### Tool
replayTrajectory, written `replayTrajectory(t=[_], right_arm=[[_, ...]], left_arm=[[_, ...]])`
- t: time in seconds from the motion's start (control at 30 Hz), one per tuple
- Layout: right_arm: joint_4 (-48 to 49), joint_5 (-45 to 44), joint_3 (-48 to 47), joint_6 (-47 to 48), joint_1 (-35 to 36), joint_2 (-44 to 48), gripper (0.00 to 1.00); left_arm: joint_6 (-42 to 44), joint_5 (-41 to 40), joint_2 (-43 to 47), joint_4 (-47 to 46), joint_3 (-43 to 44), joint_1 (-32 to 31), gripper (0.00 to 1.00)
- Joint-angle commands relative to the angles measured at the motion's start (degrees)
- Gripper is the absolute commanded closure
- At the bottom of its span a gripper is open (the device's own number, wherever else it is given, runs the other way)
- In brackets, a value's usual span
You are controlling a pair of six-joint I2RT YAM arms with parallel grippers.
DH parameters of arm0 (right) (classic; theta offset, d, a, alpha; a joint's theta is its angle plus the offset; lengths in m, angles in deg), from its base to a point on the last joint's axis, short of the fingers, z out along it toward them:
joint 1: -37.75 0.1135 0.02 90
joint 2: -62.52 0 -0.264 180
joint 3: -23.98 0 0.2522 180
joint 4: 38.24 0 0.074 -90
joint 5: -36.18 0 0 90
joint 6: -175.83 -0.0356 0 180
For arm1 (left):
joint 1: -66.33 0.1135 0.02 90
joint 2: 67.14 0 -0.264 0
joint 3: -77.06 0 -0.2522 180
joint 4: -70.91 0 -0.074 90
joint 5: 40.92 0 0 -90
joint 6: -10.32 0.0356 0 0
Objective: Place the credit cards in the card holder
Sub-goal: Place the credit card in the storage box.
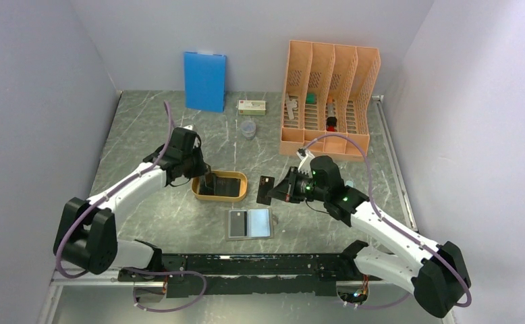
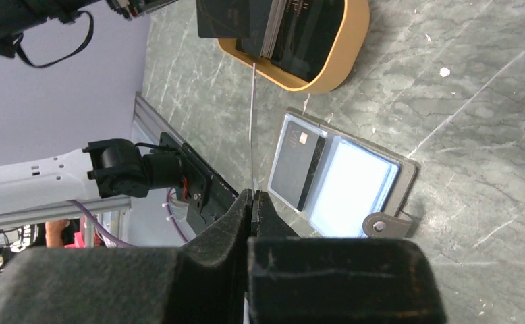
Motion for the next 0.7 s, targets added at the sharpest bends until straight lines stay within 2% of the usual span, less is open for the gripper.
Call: replayTrajectory(t=[0.0, 0.3, 0.43, 0.67], right_arm=[[-1.47, -0.43, 0.79, 0.72, -0.19, 2.35, 1.0], [-0.72, 0.6, 0.64, 0.18, -0.24, 2.68, 1.0], [-1.4, 0.29, 0.41, 0.39, -0.26, 3.15, 1.0], [-1.81, -0.1, 0.78, 0.43, -0.22, 3.72, 1.0]], left_arm=[[2.76, 8.42, -2.86, -2.87, 1.55, 2.84, 0.95], [4.3, 12.17, -7.51, -2.9, 0.46, 6.71, 0.95], [4.49, 10.1, -7.71, -0.99, 1.59, 7.43, 0.79], [4.83, 9.16, -5.81, 0.41, 0.32, 7.95, 0.83]])
